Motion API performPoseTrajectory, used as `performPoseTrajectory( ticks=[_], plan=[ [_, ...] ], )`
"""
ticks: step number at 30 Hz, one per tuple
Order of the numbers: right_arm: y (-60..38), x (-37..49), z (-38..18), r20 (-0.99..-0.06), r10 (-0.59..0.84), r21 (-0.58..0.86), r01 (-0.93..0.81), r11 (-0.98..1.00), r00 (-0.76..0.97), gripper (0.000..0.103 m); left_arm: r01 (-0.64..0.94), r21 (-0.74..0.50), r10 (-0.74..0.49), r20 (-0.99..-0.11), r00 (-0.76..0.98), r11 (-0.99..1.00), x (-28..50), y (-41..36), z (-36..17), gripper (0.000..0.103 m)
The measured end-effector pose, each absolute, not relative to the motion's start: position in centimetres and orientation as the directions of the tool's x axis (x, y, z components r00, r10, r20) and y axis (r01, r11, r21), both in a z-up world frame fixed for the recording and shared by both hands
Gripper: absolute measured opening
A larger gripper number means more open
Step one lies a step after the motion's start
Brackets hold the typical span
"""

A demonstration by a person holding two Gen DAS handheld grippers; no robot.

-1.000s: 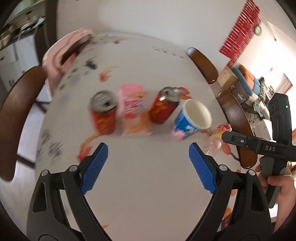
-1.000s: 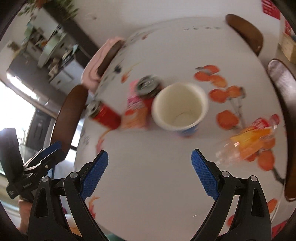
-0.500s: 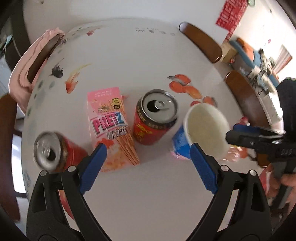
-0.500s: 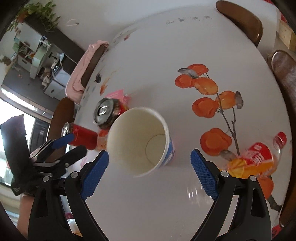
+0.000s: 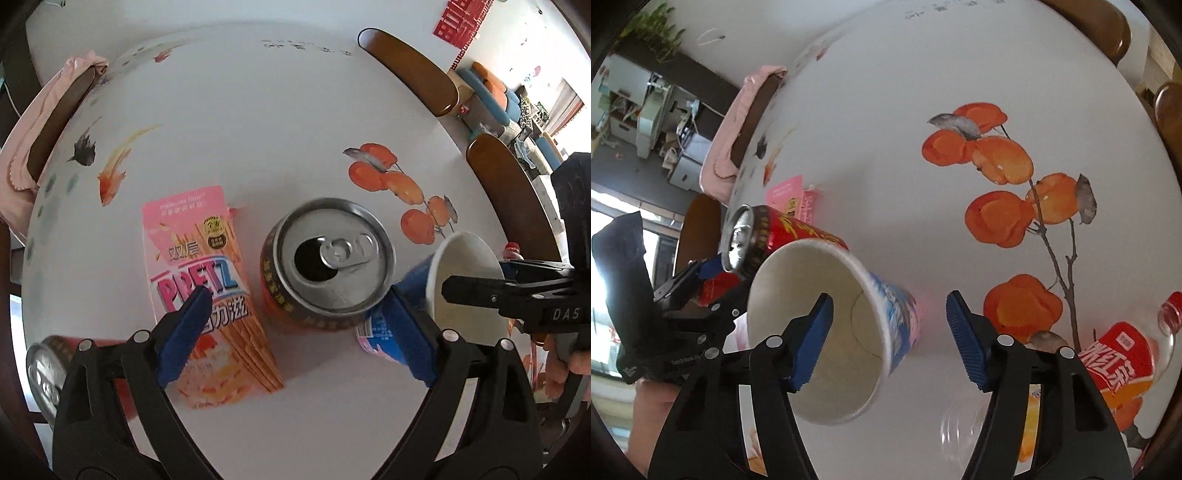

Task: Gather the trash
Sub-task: 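Grasp the red can with the left tool while the right tool grasps the blue paper cup, then carry the red can and paper cup with both tools over the bin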

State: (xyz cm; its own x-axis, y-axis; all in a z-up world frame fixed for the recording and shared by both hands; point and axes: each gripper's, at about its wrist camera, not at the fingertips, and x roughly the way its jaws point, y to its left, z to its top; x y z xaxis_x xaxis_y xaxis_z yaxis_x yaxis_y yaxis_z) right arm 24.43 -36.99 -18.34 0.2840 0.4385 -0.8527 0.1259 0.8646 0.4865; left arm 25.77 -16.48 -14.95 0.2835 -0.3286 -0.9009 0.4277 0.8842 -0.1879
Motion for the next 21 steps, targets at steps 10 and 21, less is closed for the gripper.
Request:
performPoseTrajectory(
  ticks=[10, 21],
  plan=[
    [-36.9, 25.1, -20.2, -0.856, 0.459, 0.498, 0.143, 0.855, 0.239, 0.023, 0.428, -0.228, -0.366, -0.889, 0.275, 0.875, 26.8, -17.3, -16.2, 0.09],
    [-37.9, 24.9, -20.2, -0.842, 0.475, 0.521, 0.16, 0.838, 0.255, 0.011, 0.444, -0.274, -0.433, -0.847, 0.309, 0.853, 27.8, -18.0, -15.9, 0.067]
  ],
)
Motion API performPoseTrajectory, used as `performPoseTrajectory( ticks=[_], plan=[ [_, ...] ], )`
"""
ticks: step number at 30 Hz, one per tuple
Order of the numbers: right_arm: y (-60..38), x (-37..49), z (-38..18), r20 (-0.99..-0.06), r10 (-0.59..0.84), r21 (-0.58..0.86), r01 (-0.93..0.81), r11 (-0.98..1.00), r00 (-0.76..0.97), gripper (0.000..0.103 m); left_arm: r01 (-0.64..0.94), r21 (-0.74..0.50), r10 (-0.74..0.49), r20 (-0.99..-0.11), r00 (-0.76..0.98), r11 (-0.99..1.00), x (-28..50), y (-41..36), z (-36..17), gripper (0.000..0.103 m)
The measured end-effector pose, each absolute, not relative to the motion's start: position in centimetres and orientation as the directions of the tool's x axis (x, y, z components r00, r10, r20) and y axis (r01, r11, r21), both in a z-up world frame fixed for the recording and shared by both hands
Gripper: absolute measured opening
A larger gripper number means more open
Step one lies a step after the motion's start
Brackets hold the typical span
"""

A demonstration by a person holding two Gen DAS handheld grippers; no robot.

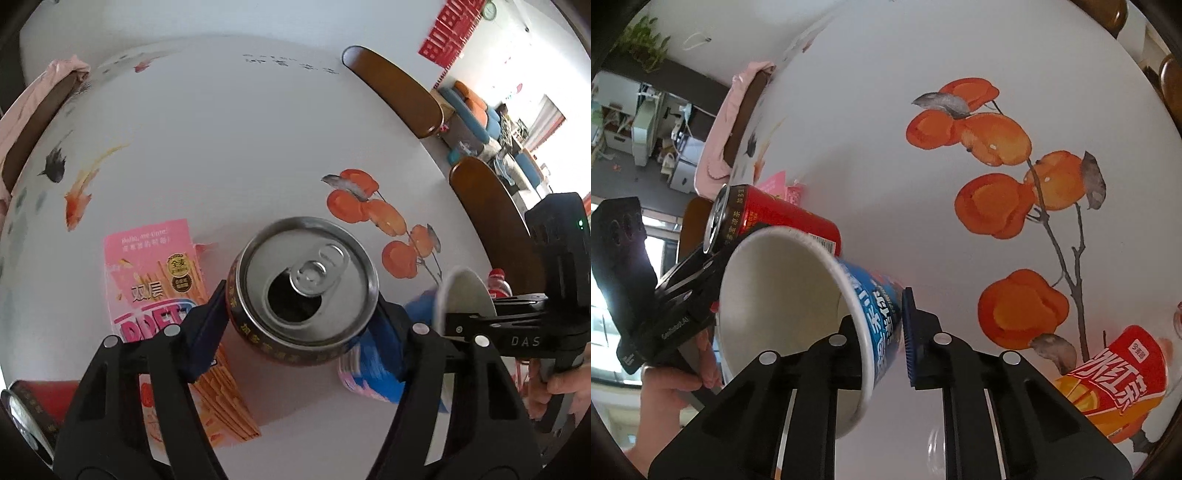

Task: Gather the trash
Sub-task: 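Carry the red can and paper cup with both tools over the bin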

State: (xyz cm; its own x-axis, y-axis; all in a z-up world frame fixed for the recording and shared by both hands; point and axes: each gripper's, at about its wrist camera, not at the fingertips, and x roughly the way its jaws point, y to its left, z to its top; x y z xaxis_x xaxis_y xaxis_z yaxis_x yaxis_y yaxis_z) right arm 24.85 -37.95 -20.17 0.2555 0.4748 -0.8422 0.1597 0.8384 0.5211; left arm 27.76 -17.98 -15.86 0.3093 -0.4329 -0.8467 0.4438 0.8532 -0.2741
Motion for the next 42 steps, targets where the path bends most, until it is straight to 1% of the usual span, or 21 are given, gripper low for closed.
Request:
performPoseTrajectory(
  ticks=[5, 10, 14, 19, 25, 30, 34, 39, 42],
  plan=[
    [-38.3, 24.6, -19.4, -0.831, 0.487, 0.536, 0.151, 0.831, 0.27, 0.004, 0.441, -0.257, -0.427, -0.836, 0.344, 0.86, 27.0, -17.0, -14.3, 0.067],
    [-37.9, 24.2, -18.0, -0.828, 0.481, 0.531, 0.126, 0.838, 0.288, 0.004, 0.419, -0.266, -0.436, -0.813, 0.386, 0.868, 25.8, -15.3, -11.8, 0.067],
    [-37.4, 23.3, -15.3, -0.817, 0.477, 0.527, 0.083, 0.846, 0.325, 0.004, 0.401, -0.276, -0.443, -0.791, 0.422, 0.874, 23.8, -13.3, -9.3, 0.067],
    [-35.2, 21.9, -11.2, -0.793, 0.492, 0.523, -0.014, 0.852, 0.36, 0.004, 0.372, -0.276, -0.441, -0.75, 0.493, 0.886, 20.4, -9.8, -5.5, 0.067],
    [-26.4, 19.8, -7.8, -0.766, 0.563, 0.524, -0.205, 0.826, 0.311, 0.004, 0.27, -0.266, -0.378, -0.712, 0.592, 0.925, 14.0, -1.6, -1.9, 0.067],
    [-14.0, 17.4, -6.8, -0.745, 0.644, 0.549, -0.391, 0.739, 0.171, 0.004, 0.079, -0.231, -0.226, -0.725, 0.65, 0.97, 7.2, 8.9, -1.3, 0.067],
    [-3.2, 14.8, -7.1, -0.74, 0.672, 0.566, -0.515, 0.644, 0.027, 0.004, -0.146, -0.199, -0.059, -0.762, 0.645, 0.969, 0.1, 18.7, -2.4, 0.067],
    [11.5, 9.6, -9.0, -0.74, 0.65, 0.591, -0.625, 0.509, -0.171, 0.004, -0.384, -0.18, 0.085, -0.809, 0.581, 0.905, -8.8, 28.2, -5.1, 0.067],
    [18.8, 5.8, -11.4, -0.753, 0.601, 0.598, -0.659, 0.457, -0.267, 0.004, -0.513, -0.17, 0.143, -0.845, 0.515, 0.842, -14.6, 33.3, -8.4, 0.067]
  ],
)
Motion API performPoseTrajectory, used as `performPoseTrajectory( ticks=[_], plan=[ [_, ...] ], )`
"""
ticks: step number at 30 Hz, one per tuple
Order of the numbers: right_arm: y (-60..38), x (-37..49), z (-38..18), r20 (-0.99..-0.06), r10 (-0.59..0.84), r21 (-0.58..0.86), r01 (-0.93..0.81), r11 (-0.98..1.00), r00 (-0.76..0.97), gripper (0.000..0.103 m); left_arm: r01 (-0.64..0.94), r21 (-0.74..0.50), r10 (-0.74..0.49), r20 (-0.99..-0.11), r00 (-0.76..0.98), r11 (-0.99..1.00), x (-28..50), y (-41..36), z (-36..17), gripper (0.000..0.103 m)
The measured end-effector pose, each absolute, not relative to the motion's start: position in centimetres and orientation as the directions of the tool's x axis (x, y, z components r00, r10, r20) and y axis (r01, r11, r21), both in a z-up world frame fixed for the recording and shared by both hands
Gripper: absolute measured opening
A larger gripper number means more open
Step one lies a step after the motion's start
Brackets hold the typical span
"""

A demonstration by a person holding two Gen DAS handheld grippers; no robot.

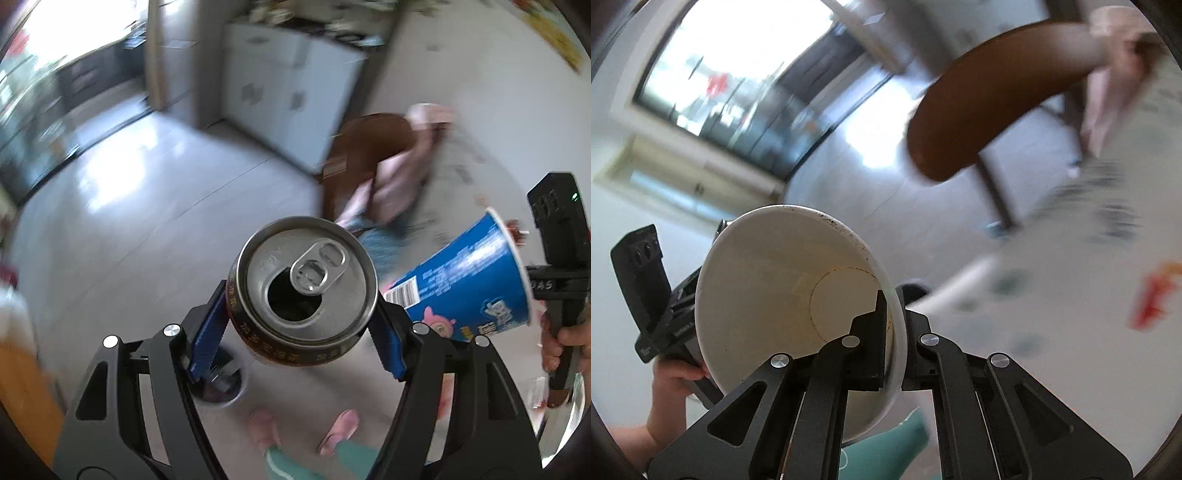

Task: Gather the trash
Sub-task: 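Carry the red can and paper cup with both tools over the bin, then open both tools to drop the red can and paper cup into the bin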

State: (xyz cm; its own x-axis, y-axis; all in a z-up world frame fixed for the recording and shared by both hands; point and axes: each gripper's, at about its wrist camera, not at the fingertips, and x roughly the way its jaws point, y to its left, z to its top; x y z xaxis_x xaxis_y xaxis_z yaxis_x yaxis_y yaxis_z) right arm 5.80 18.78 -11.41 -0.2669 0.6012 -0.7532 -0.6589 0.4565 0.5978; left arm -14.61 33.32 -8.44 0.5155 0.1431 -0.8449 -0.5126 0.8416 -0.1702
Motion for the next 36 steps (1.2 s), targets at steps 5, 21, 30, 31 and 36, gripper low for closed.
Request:
performPoseTrajectory(
  ticks=[5, 21, 30, 31, 36],
  plan=[
    [28.7, -0.9, -17.4, -0.786, 0.482, 0.597, -0.68, 0.426, -0.388, 0.004, -0.659, -0.205, 0.142, -0.89, 0.433, 0.723, -21.6, 39.0, -15.4, 0.067],
    [44.3, -8.6, -44.7, -0.883, 0.211, 0.46, -0.681, 0.57, -0.42, 0.004, -0.804, -0.243, 0.018, -0.954, 0.301, 0.543, -27.5, 47.8, -42.2, 0.067],
    [48.3, -10.3, -57.2, -0.902, 0.155, 0.415, -0.711, 0.567, -0.403, 0.009, -0.828, -0.199, -0.024, -0.975, 0.219, 0.524, -27.9, 47.6, -55.9, 0.068],
    [48.4, -10.5, -58.3, -0.899, 0.158, 0.421, -0.713, 0.561, -0.408, 0.013, -0.826, -0.189, -0.021, -0.977, 0.21, 0.53, -27.8, 47.5, -56.9, 0.068],
    [48.4, -12.0, -63.0, -0.919, 0.116, 0.379, -0.761, 0.527, -0.377, 0.044, -0.833, -0.103, -0.069, -0.995, 0.078, 0.544, -28.3, 46.8, -63.2, 0.085]
  ],
)
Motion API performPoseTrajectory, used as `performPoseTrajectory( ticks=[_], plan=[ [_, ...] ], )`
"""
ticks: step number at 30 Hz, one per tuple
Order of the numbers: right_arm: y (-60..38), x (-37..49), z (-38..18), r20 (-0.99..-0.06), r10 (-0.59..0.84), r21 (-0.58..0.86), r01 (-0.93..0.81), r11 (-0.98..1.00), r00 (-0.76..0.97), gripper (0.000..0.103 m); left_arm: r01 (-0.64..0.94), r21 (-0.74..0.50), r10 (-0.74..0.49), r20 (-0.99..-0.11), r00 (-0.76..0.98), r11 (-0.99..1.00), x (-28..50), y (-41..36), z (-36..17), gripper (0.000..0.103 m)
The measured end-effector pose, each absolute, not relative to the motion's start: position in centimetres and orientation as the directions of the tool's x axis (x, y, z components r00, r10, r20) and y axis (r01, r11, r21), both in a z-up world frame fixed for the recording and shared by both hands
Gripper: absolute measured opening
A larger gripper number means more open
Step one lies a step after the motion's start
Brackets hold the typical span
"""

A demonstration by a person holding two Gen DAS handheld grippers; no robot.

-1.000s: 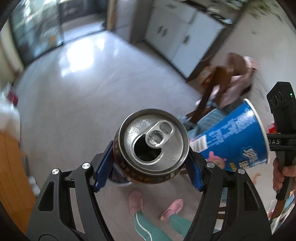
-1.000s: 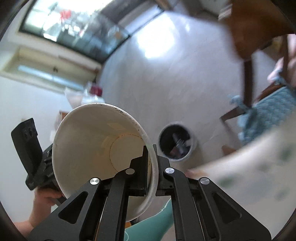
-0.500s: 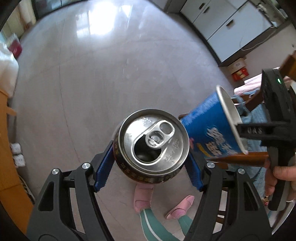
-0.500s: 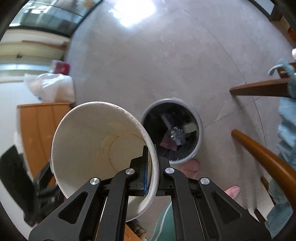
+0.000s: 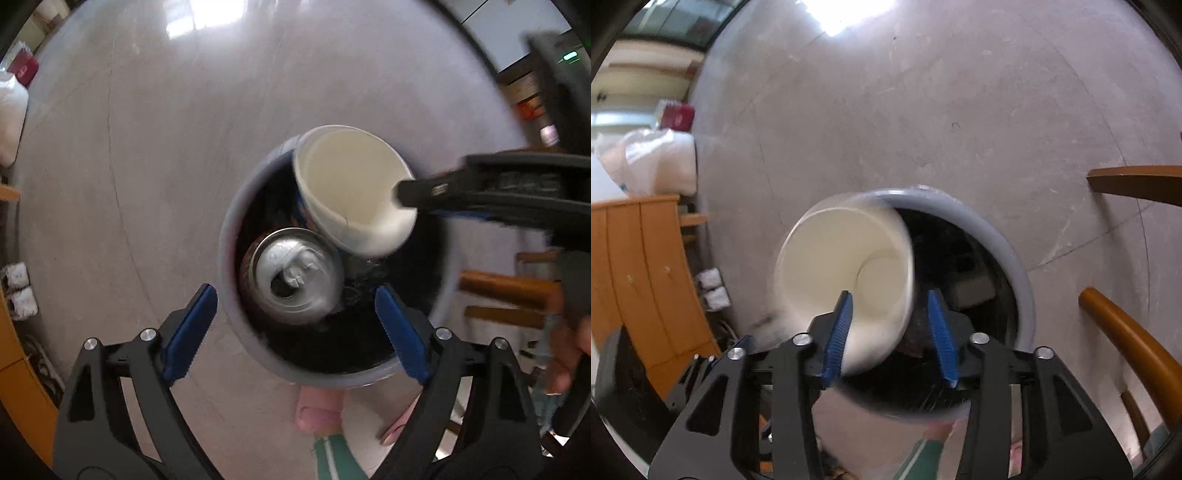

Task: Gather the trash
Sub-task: 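Open both tools to drop the red can and paper cup into the bin, then move both tools back to the table toward the red can and Pretz box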

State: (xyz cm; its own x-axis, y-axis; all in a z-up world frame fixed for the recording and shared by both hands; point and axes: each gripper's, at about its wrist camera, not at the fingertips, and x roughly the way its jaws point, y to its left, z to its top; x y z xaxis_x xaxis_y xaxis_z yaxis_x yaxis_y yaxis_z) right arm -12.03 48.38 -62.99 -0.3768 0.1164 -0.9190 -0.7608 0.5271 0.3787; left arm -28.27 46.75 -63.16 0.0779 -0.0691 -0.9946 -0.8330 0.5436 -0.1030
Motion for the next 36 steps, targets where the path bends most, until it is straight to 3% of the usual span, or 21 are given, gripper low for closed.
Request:
performPoseTrajectory(
  ticks=[4, 13, 18, 23, 28, 32, 36],
  plan=[
    [47.2, -11.1, -62.2, -0.914, 0.123, 0.385, -0.737, 0.556, -0.385, 0.045, -0.853, -0.13, -0.093, -0.991, 0.096, 0.505, -29.8, 46.4, -62.3, 0.084],
    [44.7, -8.1, -51.6, -0.905, 0.224, 0.424, -0.72, 0.55, -0.362, 0.048, -0.812, -0.164, -0.043, -0.985, 0.169, 0.56, -30.0, 44.5, -51.1, 0.084],
    [44.3, -8.0, -41.6, -0.868, 0.328, 0.493, -0.718, 0.491, -0.372, 0.052, -0.82, -0.179, 0.024, -0.973, 0.228, 0.544, -28.8, 44.6, -42.8, 0.084],
    [42.6, -7.3, -29.6, -0.775, 0.504, 0.603, -0.683, 0.412, -0.381, 0.055, -0.784, -0.147, 0.124, -0.954, 0.274, 0.603, -26.8, 44.3, -31.6, 0.084],
    [36.4, -3.8, -17.4, -0.687, 0.667, 0.629, -0.695, 0.348, -0.288, 0.058, -0.697, -0.103, 0.204, -0.917, 0.343, 0.71, -22.8, 42.2, -21.0, 0.084],
    [28.1, 1.0, -11.1, -0.669, 0.727, 0.595, -0.699, 0.397, -0.156, 0.065, -0.612, -0.114, 0.205, -0.881, 0.426, 0.783, -17.9, 38.2, -13.9, 0.086],
    [18.4, 5.5, -7.9, -0.668, 0.744, 0.56, -0.669, 0.488, -0.018, 0.065, -0.487, -0.141, 0.161, -0.835, 0.527, 0.862, -12.5, 32.3, -9.1, 0.09]
  ],
)
